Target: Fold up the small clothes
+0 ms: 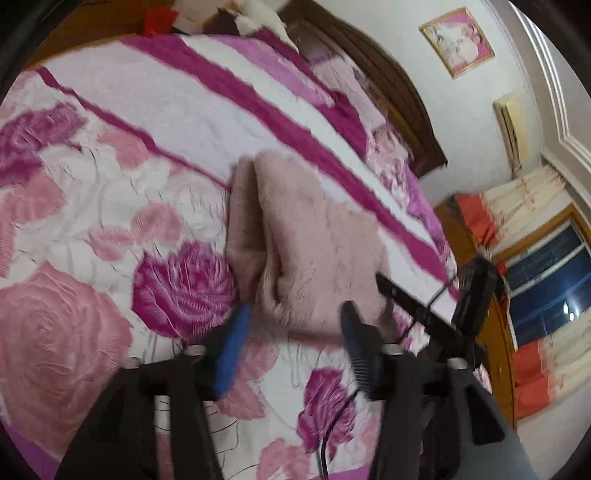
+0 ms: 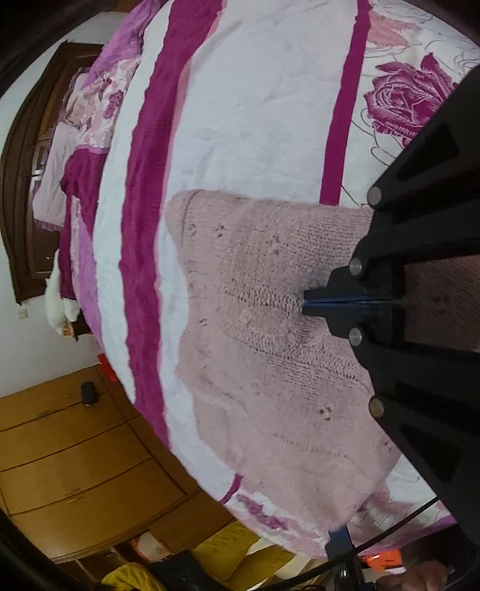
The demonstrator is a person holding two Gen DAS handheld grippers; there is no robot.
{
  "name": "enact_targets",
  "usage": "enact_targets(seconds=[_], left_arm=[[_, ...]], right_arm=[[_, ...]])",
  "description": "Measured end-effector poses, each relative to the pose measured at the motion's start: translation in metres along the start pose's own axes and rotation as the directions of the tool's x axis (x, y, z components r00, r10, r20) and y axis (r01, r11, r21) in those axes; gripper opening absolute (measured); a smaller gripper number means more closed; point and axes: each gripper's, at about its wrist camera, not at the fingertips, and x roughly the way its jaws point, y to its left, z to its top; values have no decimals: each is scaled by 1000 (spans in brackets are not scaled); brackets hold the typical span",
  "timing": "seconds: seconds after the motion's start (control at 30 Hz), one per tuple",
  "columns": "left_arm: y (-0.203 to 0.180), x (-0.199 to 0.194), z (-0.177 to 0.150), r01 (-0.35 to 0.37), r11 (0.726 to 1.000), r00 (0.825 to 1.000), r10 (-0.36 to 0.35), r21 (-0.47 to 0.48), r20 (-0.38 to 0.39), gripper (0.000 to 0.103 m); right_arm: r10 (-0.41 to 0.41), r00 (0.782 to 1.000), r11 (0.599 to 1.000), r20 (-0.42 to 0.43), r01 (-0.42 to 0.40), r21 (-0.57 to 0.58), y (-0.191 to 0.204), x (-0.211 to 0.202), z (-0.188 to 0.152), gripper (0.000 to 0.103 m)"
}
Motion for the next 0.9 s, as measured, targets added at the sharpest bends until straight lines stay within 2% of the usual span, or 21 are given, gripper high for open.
enact_targets(seconds=[0.07,0.17,0.2,0.3,0.33,0.4,0.43,0.5,0.53,0.6,0.67,0.73,0.77,0.8,0.83,0.87,0.9], left_arm=[[-6,-4,8,4,1000,999,-4,13,42,40],[-12,6,23,-24,999,999,23,21,45,42],[-13,13,27,-41,999,999,40,30,35,42],[-11,46,36,-118,990,992,120,82,-22,42],[-8,58,37,-163,982,985,167,98,-42,42],[-1,72,37,-208,972,975,215,109,-52,42],[2,77,36,-209,972,975,216,112,-58,42],[9,82,36,-181,979,979,189,94,-81,45],[13,85,37,-168,982,980,175,87,-91,47],[19,91,41,-162,983,980,171,90,-103,62],[27,100,45,-135,989,979,143,66,-144,69],[32,105,52,-94,995,982,100,44,-163,70],[33,105,54,-87,995,983,92,42,-160,70],[35,105,56,-75,997,984,80,35,-158,70],[36,107,57,-65,997,985,69,29,-159,70],[37,108,59,-53,998,986,55,22,-157,70],[38,109,61,-42,999,987,44,14,-154,70]], right_arm=[[32,999,999,44,-34,26,0,-14,5,7],[115,989,989,90,-122,86,-5,-30,7,31],[147,985,982,93,-157,104,-7,-33,7,35],[274,958,951,86,-283,121,-15,-38,6,36],[293,952,945,91,-303,121,-18,-39,4,38],[280,956,948,88,-290,133,-25,-37,3,44],[279,957,944,86,-289,156,-31,-34,1,45],[297,951,929,84,-308,205,-43,-30,-1,56],[318,944,911,92,-331,245,-53,-25,-4,57],[352,930,880,106,-367,302,-69,-17,-9,58],[392,912,848,119,-409,337,-80,-10,-12,59],[414,902,829,126,-430,357,-87,-5,-16,60],[412,903,827,124,-427,366,-91,-4,-19,65],[395,911,831,116,-408,378,-94,-3,-20,81],[361,928,837,92,-366,406,-98,0,-24,87],[374,924,817,78,-368,444,-106,6,-31,87],[405,910,792,89,-397,463,-110,9,-35,87]])
